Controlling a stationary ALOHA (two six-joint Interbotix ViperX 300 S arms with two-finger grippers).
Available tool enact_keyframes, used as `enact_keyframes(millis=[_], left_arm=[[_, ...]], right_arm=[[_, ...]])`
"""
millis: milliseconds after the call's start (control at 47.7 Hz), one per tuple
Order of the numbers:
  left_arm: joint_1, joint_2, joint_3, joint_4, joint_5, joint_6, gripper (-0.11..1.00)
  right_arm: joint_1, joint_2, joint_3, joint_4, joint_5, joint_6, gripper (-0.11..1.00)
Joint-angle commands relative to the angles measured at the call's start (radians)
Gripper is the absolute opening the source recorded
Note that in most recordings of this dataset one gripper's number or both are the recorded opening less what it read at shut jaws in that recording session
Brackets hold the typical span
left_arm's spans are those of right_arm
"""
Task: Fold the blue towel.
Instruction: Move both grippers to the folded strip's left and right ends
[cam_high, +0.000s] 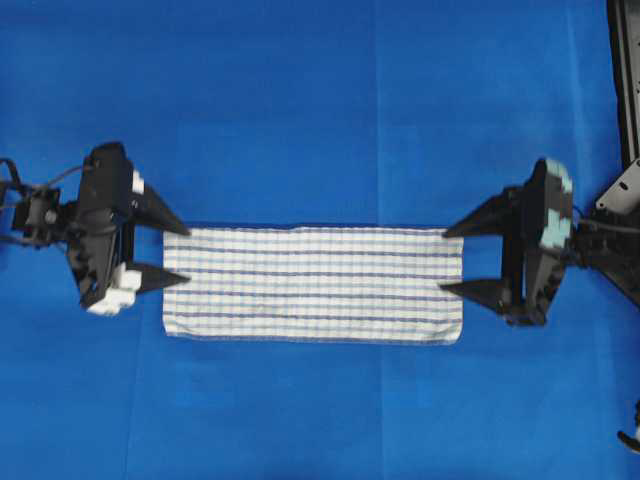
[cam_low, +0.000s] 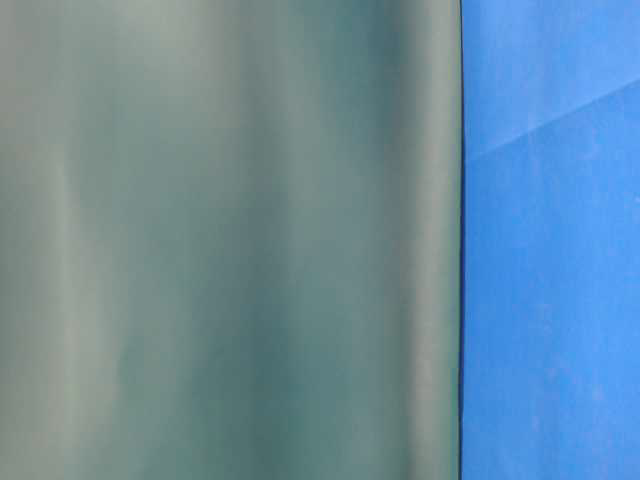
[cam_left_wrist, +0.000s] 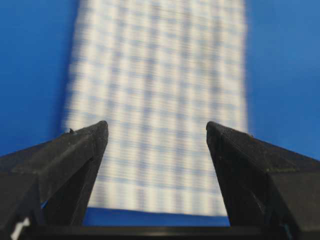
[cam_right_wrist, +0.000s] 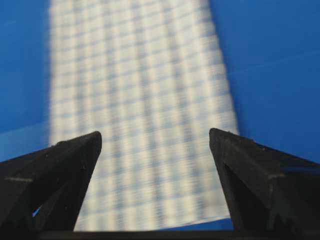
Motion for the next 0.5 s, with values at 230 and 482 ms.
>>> enact_keyframes(millis=[230,482], left_arm=[[0.107,0.066,-0.032,0.003,0.011,0.104,0.73],[0.118,0.186,-0.043,0.000,-0.037,0.103,0.73]], right_arm=[[-0.144,0.087,-0.009,0.000,0.021,-0.078,0.85],[-0.144,0.230,-0.049,0.017,0.017,-0.078,0.84]])
